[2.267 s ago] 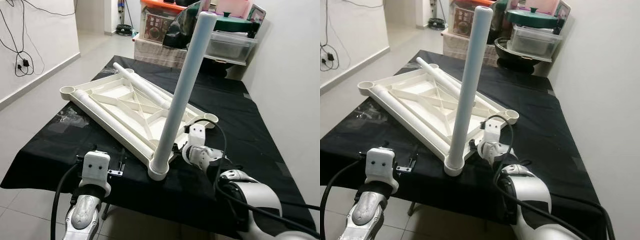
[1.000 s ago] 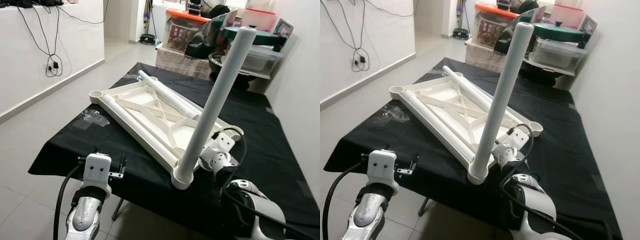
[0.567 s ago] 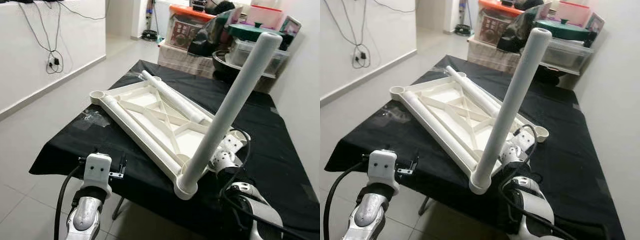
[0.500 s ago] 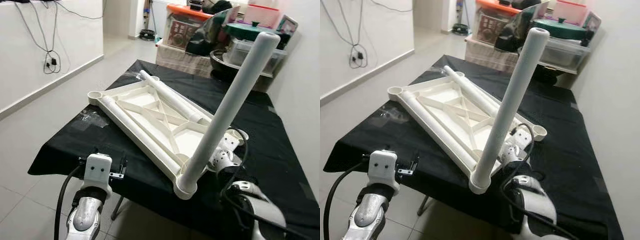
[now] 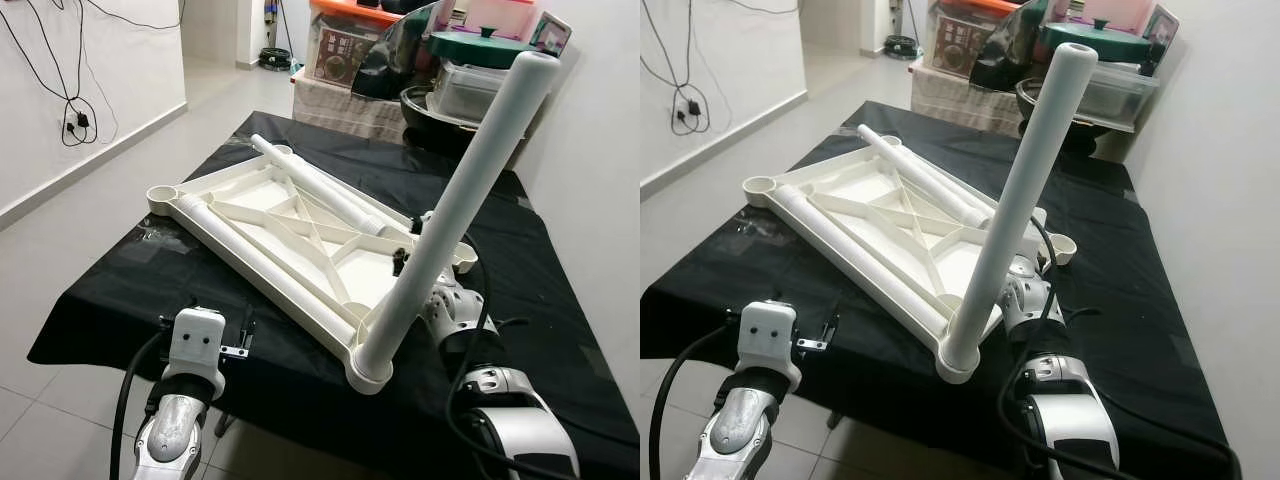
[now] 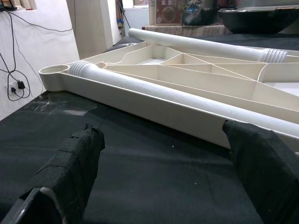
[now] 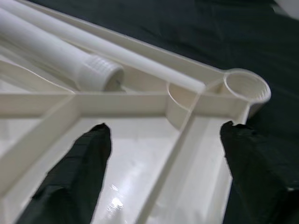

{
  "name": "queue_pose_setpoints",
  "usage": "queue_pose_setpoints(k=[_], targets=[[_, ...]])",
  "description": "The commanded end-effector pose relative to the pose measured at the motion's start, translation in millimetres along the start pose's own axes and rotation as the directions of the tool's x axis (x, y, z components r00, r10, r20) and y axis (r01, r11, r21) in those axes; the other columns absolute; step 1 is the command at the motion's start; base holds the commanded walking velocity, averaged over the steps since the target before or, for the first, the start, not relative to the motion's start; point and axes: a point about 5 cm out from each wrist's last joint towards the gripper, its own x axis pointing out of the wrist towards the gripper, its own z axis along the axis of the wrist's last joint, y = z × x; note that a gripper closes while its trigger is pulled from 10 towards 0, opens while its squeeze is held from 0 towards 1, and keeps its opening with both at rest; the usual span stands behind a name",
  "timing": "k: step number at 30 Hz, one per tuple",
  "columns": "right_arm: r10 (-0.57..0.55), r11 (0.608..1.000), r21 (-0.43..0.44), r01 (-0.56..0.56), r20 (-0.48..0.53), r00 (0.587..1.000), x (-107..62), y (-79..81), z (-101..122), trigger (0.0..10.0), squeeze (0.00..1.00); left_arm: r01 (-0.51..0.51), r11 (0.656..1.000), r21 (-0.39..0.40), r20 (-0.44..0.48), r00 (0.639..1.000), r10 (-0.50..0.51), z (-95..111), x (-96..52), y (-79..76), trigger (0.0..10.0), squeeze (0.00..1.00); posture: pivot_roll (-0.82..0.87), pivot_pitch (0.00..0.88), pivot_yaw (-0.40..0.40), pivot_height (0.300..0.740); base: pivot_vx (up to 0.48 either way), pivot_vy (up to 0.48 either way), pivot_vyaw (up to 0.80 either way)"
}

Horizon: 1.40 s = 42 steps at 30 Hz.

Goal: Building children table

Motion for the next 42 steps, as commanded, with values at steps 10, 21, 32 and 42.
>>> queue_pose_setpoints(k=[10, 21, 32, 42], targets=[[0.142, 0.954, -0.298, -0.045, 0.31, 0.94, 13.4, -56.1, 65, 10.0, 1.0, 0.006, 1.0, 0.003, -0.006, 1.0, -0.006, -3, 0.1, -2.5, 10.0, 0.0, 0.08, 0.0, -0.172, 0.74, 0.0, 0.0, 0.0], [0.511, 0.654, -0.724, -0.221, 0.206, 0.835, 6.9, -57.9, 62, 10.0, 0.0, 0.023, 1.0, 0.01, -0.001, 1.0, -0.023, -3, 0.3, -3.0, 10.0, 0.0, 0.08, 0.0, -0.16, 0.74, 0.0, 0.0, 0.0], [0.689, 0.235, -0.847, -0.477, -0.201, 0.696, 0.8, -55.8, 38, 10.0, 0.0, 0.025, 1.0, 0.014, 0.008, 1.0, -0.025, -1, 0.5, -0.3, 10.0, 0.0, 0.1, 0.0, -0.164, 0.74, 0.0, 0.0, 0.0], [0.59, -0.033, -0.844, -0.535, -0.449, 0.671, -2.4, -76.0, 33, 10.0, 0.0, 0.033, 0.999, 0.017, 0.007, 0.999, -0.033, -1, 0.8, -0.5, 10.0, 0.0, 0.09, 0.0, -0.156, 0.74, 0.0, 0.0, 0.0]])
